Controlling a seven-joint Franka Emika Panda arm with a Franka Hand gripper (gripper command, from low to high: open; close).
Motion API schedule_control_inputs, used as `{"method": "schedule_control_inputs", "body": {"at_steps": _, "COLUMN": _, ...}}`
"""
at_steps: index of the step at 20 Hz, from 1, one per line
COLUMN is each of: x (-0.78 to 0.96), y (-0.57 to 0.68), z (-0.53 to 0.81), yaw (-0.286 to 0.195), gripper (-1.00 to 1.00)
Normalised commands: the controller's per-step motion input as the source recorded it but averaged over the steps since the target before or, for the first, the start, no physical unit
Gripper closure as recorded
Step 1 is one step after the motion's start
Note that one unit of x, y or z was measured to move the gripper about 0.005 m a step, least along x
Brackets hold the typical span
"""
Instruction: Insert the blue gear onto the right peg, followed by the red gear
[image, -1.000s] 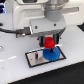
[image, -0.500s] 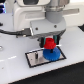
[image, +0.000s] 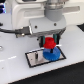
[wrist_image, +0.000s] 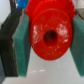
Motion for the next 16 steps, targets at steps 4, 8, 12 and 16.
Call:
{"method": "schedule_control_inputs", "body": {"at_steps": 4, "x": 0.34, "y": 0.15, "z": -0.02, "yaw": 0.0, "gripper": 1.0}}
{"method": "schedule_control_inputs", "body": {"at_steps": 8, "x": 0.33, "y": 0.03, "z": 0.06, "yaw": 0.0, "gripper": 1.0}}
{"method": "schedule_control_inputs", "body": {"at_steps": 12, "x": 0.76, "y": 0.12, "z": 0.4, "yaw": 0.0, "gripper": 1.0}}
{"method": "schedule_control_inputs", "body": {"at_steps": 16, "x": 0.59, "y": 0.09, "z": 0.25, "yaw": 0.0, "gripper": 1.0}}
